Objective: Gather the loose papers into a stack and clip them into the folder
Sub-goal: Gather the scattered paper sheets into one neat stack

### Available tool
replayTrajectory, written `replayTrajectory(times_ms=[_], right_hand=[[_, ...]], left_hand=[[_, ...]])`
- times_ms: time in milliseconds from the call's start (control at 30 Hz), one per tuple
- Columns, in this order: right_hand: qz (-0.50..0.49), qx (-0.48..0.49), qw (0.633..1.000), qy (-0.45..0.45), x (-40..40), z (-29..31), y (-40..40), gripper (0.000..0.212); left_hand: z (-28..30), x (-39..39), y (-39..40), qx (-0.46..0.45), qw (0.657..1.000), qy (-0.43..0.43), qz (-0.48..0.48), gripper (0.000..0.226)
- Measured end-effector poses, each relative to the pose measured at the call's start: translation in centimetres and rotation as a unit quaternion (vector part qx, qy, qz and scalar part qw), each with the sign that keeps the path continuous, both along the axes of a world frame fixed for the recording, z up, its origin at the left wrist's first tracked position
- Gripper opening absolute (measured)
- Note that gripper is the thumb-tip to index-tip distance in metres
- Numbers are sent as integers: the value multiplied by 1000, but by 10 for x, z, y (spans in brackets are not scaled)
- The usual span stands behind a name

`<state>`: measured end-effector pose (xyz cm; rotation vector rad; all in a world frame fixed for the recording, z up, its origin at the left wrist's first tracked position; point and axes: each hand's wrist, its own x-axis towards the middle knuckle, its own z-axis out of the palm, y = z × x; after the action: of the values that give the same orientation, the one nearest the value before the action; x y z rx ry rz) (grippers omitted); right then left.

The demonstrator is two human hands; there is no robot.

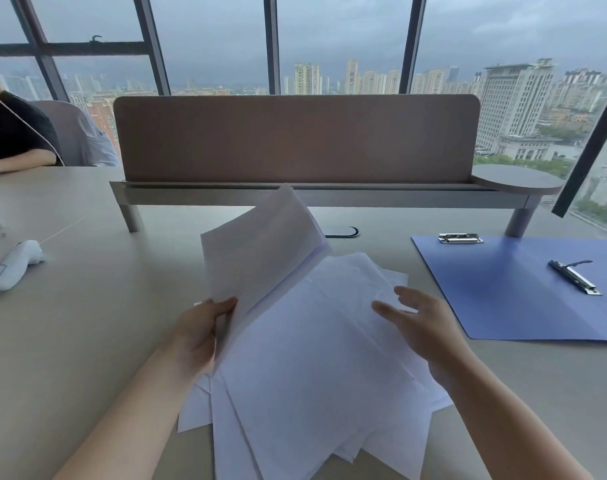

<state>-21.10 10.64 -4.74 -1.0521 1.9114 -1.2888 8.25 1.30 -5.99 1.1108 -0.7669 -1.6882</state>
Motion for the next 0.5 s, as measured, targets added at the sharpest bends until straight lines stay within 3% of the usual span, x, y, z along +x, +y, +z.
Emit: replayTrajectory(times_ms=[167,333,500], right_hand=[[-34,5,988,-152,-8,6,-2,57],[-3,17,998,-57,0,4,-1,64],[72,48,975,-203,8,6,0,59]], left_hand=[[3,-4,3,12,1000,22,-7,17],[-2,-4,2,-21,1000,14,-17,19],[-1,-7,5,-29,999,-7,-21,22]])
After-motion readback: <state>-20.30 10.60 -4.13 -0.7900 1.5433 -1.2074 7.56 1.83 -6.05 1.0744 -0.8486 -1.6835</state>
